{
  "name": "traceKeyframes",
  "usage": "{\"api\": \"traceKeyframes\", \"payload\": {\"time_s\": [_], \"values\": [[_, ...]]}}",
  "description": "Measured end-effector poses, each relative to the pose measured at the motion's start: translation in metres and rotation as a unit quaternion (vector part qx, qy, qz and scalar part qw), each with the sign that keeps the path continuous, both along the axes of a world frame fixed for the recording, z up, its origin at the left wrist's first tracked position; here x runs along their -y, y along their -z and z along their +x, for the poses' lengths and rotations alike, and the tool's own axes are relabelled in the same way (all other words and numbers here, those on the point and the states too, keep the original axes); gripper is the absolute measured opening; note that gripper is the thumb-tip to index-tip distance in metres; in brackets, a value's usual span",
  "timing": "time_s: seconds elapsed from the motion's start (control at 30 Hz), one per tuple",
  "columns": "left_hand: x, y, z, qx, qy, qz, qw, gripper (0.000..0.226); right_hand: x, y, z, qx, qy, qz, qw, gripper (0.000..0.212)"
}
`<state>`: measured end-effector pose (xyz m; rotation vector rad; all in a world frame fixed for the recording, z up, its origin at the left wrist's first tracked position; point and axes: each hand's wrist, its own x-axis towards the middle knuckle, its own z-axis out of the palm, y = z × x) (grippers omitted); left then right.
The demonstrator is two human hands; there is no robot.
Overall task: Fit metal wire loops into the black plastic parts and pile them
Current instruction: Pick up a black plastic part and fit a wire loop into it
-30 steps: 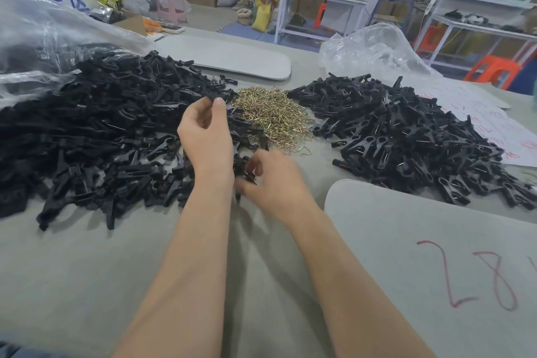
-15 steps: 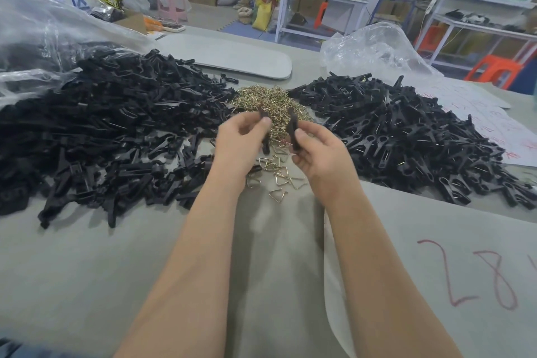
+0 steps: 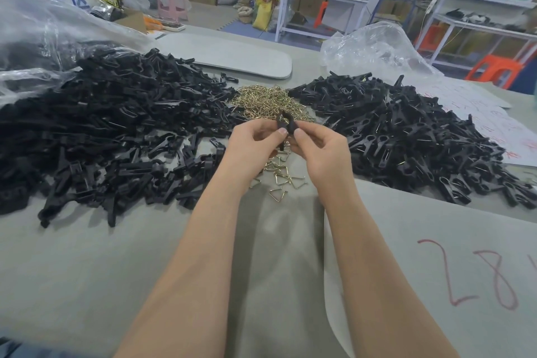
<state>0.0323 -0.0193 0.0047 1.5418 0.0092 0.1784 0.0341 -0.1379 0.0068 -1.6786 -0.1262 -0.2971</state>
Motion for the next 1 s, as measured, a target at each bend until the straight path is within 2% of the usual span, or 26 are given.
{"api": "traceKeyframes", "payload": {"time_s": [0.1,0.37,0.57,0.67,0.73,0.83,0.93,1.0], "values": [[0.0,0.0,0.0,0.0,0.014,-0.006,1.0,0.012,0.001,0.0,-0.001,0.012,0.015,-0.028,0.999,0.02],[0.001,-0.001,-0.002,-0.001,0.015,0.013,1.0,0.022,0.003,0.001,0.0,0.025,0.035,-0.017,0.999,0.01],[0.001,-0.002,-0.003,-0.003,0.027,-0.012,1.0,0.019,0.004,0.001,0.0,0.025,0.031,-0.014,0.999,0.009],[0.001,-0.004,-0.004,-0.012,0.015,-0.029,0.999,0.01,0.004,0.001,0.0,0.016,0.018,-0.022,0.999,0.012],[0.0,-0.006,-0.004,-0.022,-0.022,-0.035,0.999,0.01,0.001,0.001,-0.001,0.001,0.006,-0.024,1.0,0.017],[-0.009,-0.012,-0.004,-0.011,-0.133,-0.046,0.99,0.01,-0.005,0.004,-0.002,-0.017,-0.005,-0.045,0.999,0.017],[-0.023,-0.019,-0.005,0.031,-0.228,-0.155,0.961,0.009,-0.019,0.011,-0.005,-0.026,-0.015,-0.169,0.985,0.018],[-0.028,-0.022,-0.007,0.053,-0.262,-0.222,0.938,0.004,-0.033,0.017,-0.008,-0.051,-0.04,-0.193,0.979,0.023]]}}
